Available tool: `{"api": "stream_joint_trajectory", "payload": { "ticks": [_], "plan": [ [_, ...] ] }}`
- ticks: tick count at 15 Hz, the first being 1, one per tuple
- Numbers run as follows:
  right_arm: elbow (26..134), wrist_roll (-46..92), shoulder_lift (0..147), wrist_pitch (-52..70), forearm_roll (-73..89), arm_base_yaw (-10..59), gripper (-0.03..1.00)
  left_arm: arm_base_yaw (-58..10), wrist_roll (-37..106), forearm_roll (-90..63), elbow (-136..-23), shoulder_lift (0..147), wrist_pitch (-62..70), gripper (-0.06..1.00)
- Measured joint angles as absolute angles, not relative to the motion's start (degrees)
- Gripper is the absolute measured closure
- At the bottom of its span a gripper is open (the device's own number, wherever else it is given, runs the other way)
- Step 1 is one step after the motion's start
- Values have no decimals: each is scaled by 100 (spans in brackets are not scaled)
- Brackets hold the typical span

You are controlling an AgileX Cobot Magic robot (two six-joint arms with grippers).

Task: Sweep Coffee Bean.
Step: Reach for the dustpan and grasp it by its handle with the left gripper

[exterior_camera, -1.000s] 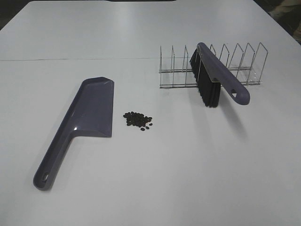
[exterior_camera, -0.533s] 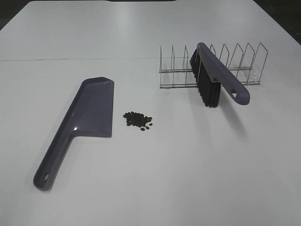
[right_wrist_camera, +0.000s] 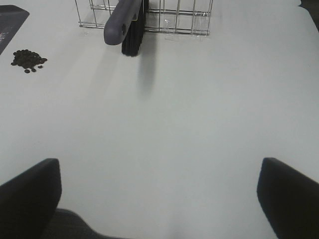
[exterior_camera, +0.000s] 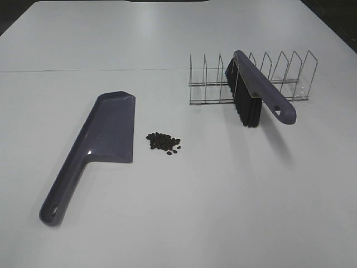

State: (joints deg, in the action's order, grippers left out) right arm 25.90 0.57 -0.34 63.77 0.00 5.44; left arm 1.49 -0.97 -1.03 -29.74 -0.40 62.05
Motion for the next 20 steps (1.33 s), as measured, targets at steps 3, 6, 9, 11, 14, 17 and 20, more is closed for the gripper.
{"api": "stream_joint_trajectory", "payload": {
  "ticks": [3,6,9,11,14,17,20],
  "plan": [
    [2590,57,-34,6377,0,544,1,149,0,-126,-2974,-40,6205,-5],
    [2590,57,-34,6377,0,544,1,149,0,-149,-2974,-40,6205,-5],
    [2590,57,-34,6377,0,544,1,149,0,-149,-2974,-40,6205,-5],
    [2590,57,-34,6377,0,544,1,149,0,-149,-2974,-40,6205,-5],
    [2590,57,-34,6377,0,544,1,149,0,-149,-2974,-40,6205,-5],
    [2590,57,-34,6377,0,544,1,149,0,-149,-2974,-40,6205,-5],
    [2590,57,-34,6377,0,544,1,149,0,-149,-2974,-40,6205,-5]
  ]
}}
